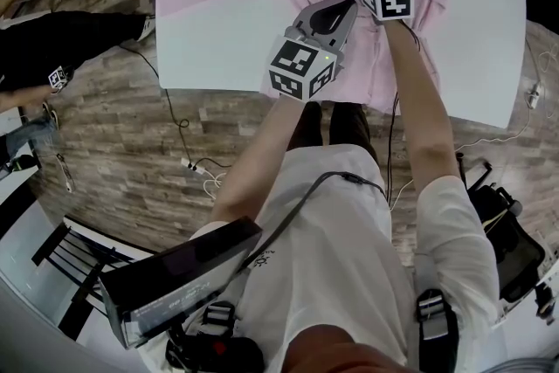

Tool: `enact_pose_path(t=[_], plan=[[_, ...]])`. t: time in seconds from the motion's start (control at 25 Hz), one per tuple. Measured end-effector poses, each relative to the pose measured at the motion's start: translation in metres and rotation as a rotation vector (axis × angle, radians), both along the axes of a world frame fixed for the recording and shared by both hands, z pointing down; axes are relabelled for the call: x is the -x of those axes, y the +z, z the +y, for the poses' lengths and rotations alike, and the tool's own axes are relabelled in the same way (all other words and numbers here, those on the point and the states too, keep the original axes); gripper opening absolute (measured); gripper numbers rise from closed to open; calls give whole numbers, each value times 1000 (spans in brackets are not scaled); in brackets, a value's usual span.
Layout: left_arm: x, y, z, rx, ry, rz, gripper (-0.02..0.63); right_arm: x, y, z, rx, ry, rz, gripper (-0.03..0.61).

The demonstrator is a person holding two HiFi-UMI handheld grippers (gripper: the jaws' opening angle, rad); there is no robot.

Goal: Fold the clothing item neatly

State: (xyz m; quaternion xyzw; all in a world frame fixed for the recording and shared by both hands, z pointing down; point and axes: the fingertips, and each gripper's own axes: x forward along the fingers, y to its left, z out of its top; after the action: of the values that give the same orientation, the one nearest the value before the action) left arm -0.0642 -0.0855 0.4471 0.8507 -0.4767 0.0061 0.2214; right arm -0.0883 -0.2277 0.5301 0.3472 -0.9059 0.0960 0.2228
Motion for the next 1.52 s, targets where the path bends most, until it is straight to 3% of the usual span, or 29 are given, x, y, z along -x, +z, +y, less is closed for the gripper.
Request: enact_pose_path(t=[1.2,1.52], plan=[[46,22,7,52,-71,0,2,61,45,10,64,-94,68,51],[58,27,1,66,-92,5,2,82,58,18,90,-173,95,52]])
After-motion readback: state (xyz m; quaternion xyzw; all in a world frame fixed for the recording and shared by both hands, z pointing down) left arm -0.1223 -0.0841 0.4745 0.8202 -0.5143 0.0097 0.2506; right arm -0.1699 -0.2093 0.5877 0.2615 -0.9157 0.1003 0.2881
